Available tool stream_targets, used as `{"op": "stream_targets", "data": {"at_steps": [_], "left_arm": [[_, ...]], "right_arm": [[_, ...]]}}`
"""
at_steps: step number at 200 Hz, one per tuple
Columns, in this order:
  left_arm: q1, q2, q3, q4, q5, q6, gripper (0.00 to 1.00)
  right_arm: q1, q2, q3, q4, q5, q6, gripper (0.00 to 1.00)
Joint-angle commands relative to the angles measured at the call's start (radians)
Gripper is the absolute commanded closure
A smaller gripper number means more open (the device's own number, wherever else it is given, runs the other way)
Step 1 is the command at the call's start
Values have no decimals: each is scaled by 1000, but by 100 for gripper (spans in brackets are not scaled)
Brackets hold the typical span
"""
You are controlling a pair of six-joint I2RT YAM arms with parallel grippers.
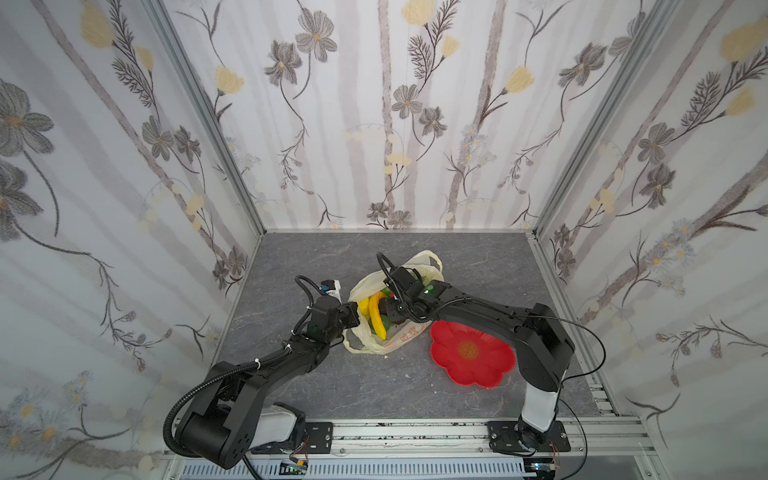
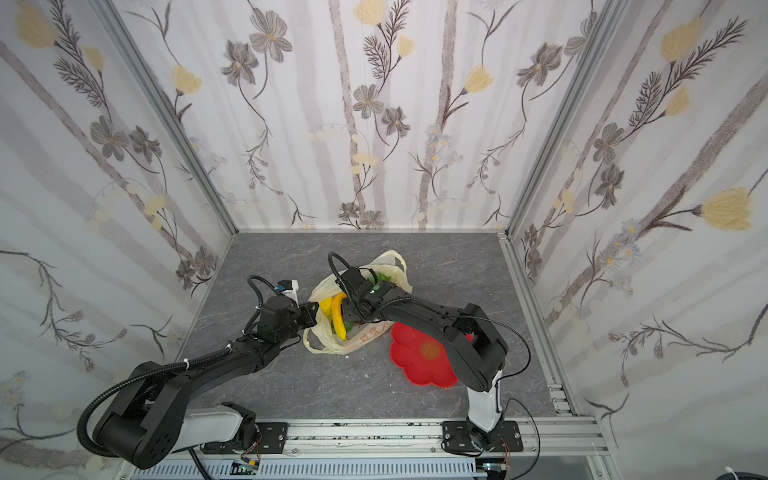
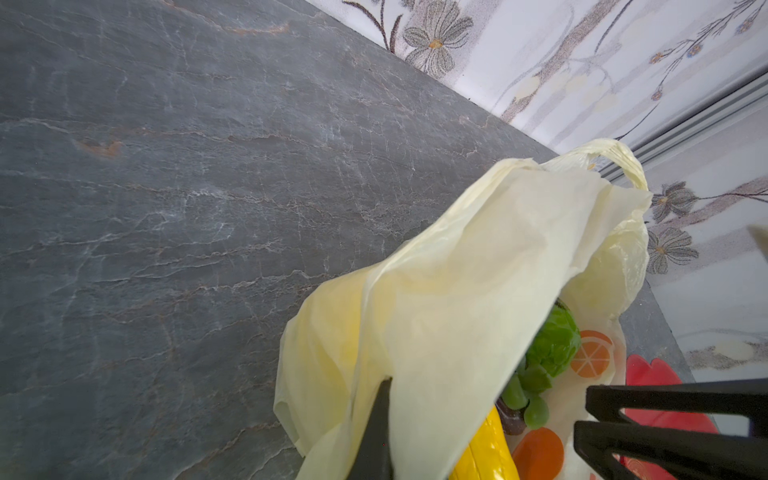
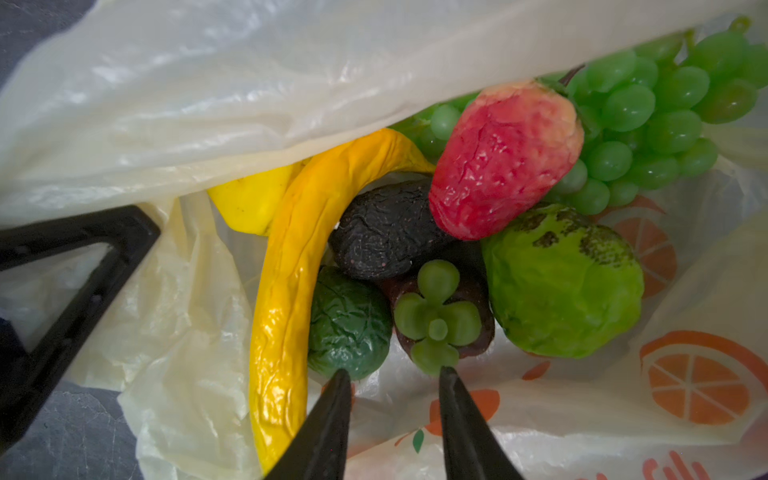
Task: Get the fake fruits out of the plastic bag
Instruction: 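Grasp the purple mangosteen inside the bag with the right gripper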
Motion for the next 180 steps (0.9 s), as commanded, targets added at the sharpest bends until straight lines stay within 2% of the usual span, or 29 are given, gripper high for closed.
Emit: {"op": "stream_targets", "data": {"at_steps": [1,52,117,180], "left_arm": [[0,0,-2,34,-6,-3,100],[-2,14,2,34,4,-5,100],[-5,19,5,34,5,-4,100],[-4,19,5,33,3,-2,100]], "right_arm": [[-2,26,27,-27,59,6,67],[-2,43,36,-42,108,6,71],[-9,93,87,-55,111,-1,78],[-10,124,110,-56,110,-5,78]]}}
